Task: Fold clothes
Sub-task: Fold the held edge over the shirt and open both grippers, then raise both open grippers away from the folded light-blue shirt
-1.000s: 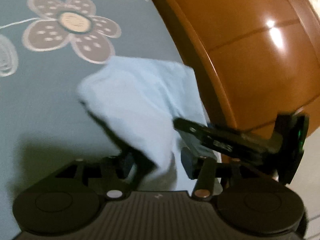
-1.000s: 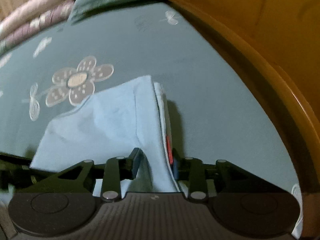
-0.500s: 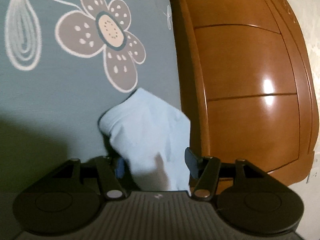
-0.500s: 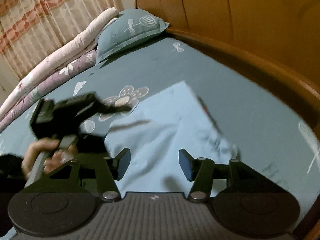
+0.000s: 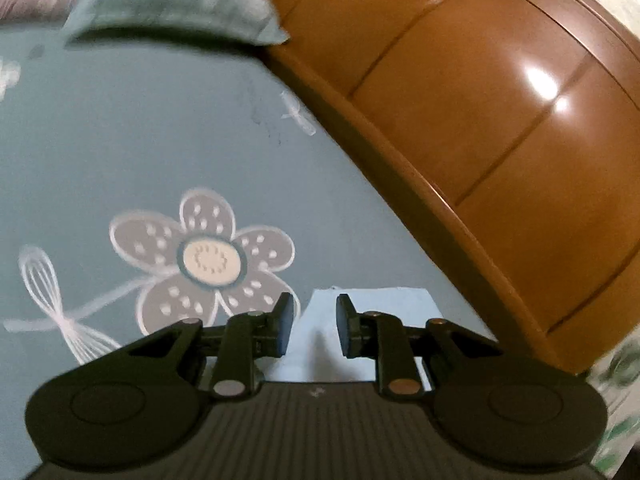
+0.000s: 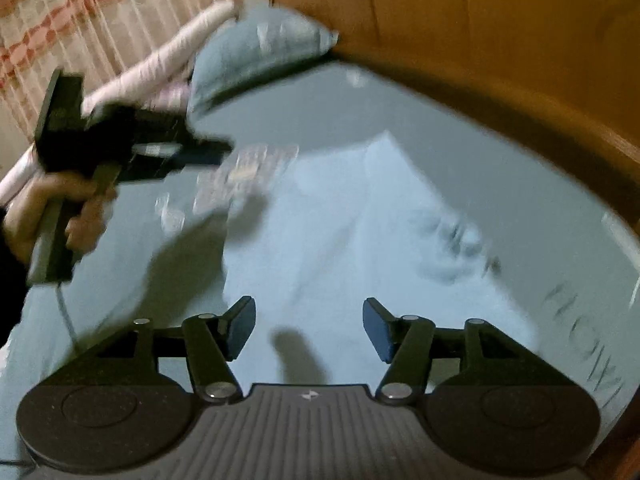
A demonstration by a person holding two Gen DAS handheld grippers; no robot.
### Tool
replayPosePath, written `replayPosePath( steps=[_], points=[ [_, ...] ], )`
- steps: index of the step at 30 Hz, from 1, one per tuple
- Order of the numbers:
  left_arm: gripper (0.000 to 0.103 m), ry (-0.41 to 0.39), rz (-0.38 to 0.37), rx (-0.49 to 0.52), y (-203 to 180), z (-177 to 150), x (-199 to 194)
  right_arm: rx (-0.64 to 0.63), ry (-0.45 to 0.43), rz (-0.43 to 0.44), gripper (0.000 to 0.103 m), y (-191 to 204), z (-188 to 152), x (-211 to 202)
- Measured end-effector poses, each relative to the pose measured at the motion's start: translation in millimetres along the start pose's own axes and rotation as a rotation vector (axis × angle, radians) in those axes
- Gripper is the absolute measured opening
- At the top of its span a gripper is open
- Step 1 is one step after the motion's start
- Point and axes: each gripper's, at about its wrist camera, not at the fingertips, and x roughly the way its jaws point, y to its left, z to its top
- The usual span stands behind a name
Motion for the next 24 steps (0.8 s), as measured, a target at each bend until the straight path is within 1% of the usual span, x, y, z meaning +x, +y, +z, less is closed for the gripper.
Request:
replayPosePath(
  steps=[1, 3, 5, 6, 8, 9, 10, 11, 12, 13, 15, 16, 18, 20, 24],
  points=[
    [0.028, 0.003, -0.026, 0.041, -8, -3, -1, -0.002, -0.012, -0.021, 0.069, -6, 4, 4],
    [0.034, 0.036, -0.083, 0.132, -28, -11, 4, -0.005, -0.037, -0.063, 0.069, -17, 13, 13],
    [0.037, 0.084, -0.13, 0.234, -51, -26, 15, 0.014, -0.036, -0.096, 0.069, -33, 17, 31],
    [0.04, 0.109, -0.132, 0.266, -56, -35, 21, 0.054, -0.019, -0.065, 0.068, -42, 16, 37],
    [0.045, 0.16, -0.128, 0.32, -64, -54, 33, 0.073, -0.048, -0.051, 0.059, -51, 14, 37],
    [0.045, 0.194, -0.095, 0.313, -60, -63, 40, 0.087, -0.048, -0.063, 0.056, -52, 13, 34],
    [0.042, 0.219, -0.066, 0.307, -56, -67, 49, 0.101, -0.047, -0.075, 0.054, -53, 13, 32],
    [0.044, 0.203, -0.072, 0.307, -54, -67, 54, 0.121, -0.047, -0.09, 0.054, -51, 12, 26],
    [0.046, 0.196, -0.076, 0.307, -54, -67, 56, 0.109, -0.051, -0.11, 0.055, -43, 10, 18],
    [0.046, 0.208, -0.075, 0.309, -55, -66, 53, 0.097, -0.054, -0.13, 0.059, -36, 8, 11],
    [0.046, 0.202, -0.077, 0.34, -60, -59, 51, 0.035, -0.061, -0.129, 0.061, -19, -1, -1],
    [0.049, 0.196, -0.087, 0.36, -66, -54, 50, 0.007, -0.056, -0.14, 0.061, -12, -9, -6],
    [0.055, 0.185, -0.108, 0.398, -78, -43, 50, -0.036, -0.016, -0.209, 0.062, -2, -19, -3],
    [0.057, 0.174, -0.128, 0.429, -91, -37, 54, -0.06, -0.019, -0.262, 0.063, 5, -30, -6],
    [0.058, 0.173, -0.165, 0.501, -120, -37, 72, -0.038, -0.065, -0.305, 0.065, 18, -40, -18]
  ],
)
